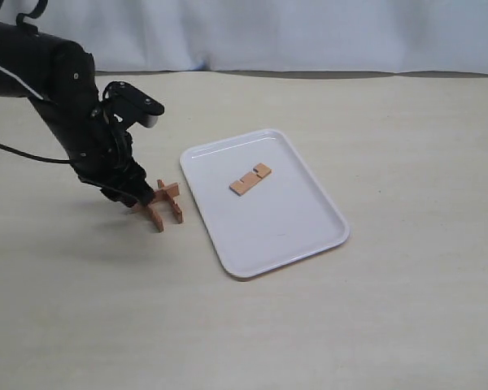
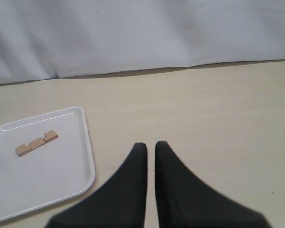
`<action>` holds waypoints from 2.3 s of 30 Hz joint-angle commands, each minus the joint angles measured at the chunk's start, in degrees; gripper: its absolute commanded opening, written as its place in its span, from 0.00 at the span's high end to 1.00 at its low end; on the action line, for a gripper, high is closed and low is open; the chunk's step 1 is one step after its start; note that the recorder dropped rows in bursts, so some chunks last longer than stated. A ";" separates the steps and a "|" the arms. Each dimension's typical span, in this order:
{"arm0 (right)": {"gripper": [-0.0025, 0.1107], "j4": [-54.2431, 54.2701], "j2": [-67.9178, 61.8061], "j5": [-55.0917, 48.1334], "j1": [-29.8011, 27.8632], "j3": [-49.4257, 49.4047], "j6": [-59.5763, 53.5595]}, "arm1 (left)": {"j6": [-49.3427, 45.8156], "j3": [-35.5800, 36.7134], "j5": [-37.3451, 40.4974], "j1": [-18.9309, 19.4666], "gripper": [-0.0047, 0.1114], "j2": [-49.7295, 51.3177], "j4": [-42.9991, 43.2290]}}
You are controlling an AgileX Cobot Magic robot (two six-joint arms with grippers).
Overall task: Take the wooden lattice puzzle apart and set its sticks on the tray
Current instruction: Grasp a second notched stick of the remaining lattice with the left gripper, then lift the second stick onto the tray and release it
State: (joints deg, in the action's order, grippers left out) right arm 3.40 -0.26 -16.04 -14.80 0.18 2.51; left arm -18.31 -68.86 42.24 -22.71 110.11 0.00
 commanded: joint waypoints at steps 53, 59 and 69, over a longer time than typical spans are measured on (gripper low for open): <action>0.93 0.24 0.26 -0.19 -0.41 -0.18 -0.23 | -28.53 0.09 -19.11 -10.78 0.96 -5.34 -44.68; 0.93 0.24 0.26 -0.19 -0.41 -0.18 -0.23 | -28.10 -2.42 -24.97 -19.37 0.96 2.21 -41.50; 0.93 0.24 0.26 -0.19 -0.41 -0.18 -0.23 | -11.10 -12.71 -14.69 -18.61 0.96 12.38 -33.20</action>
State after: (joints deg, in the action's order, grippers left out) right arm 3.40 -0.26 -16.04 -14.80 0.18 2.51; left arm -35.21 -79.84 25.20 -41.45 121.15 -37.34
